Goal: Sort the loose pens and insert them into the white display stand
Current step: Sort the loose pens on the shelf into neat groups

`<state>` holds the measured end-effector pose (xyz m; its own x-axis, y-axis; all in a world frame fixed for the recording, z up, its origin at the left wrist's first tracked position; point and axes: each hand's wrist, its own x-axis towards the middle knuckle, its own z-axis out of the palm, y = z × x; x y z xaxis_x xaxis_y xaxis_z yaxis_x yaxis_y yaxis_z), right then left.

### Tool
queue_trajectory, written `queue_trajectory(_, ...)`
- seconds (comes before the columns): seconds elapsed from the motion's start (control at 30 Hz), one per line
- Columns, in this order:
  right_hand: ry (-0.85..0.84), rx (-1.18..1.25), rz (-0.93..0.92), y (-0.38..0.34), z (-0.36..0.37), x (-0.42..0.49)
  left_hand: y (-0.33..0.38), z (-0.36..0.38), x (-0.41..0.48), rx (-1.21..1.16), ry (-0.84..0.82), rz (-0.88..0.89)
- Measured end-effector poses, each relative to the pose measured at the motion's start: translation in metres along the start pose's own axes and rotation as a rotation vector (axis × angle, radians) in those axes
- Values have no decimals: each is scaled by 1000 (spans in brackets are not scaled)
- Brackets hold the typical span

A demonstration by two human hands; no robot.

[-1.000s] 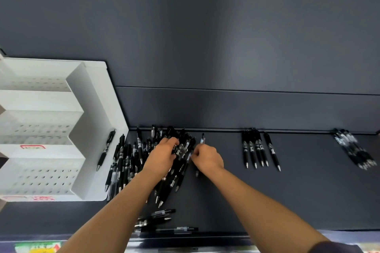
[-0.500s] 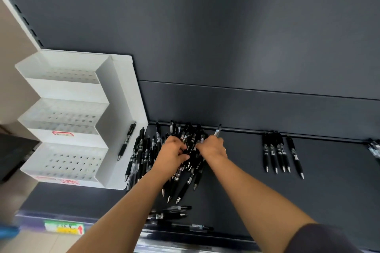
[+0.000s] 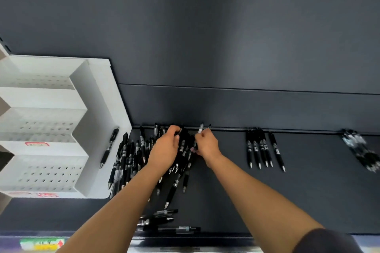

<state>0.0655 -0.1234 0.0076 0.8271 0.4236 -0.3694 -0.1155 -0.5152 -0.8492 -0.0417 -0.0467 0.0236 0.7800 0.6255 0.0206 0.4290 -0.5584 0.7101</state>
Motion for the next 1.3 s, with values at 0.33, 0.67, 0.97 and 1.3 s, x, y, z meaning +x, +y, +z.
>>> queue_trajectory(0.33, 34, 124, -118, 20, -101, -10, 77, 61, 22, -99, -249, 12)
queue_trajectory(0.67, 119, -130, 41, 73, -232, 7, 160, 160, 22, 169, -353, 133)
queue_trajectory(0.97, 46, -366, -32, 106, -301, 38, 195, 227, 37, 364, -390, 79)
queue_trajectory(1.3, 16, -384, -75, 121, -319, 59, 199, 244, 37, 551, -276, 89)
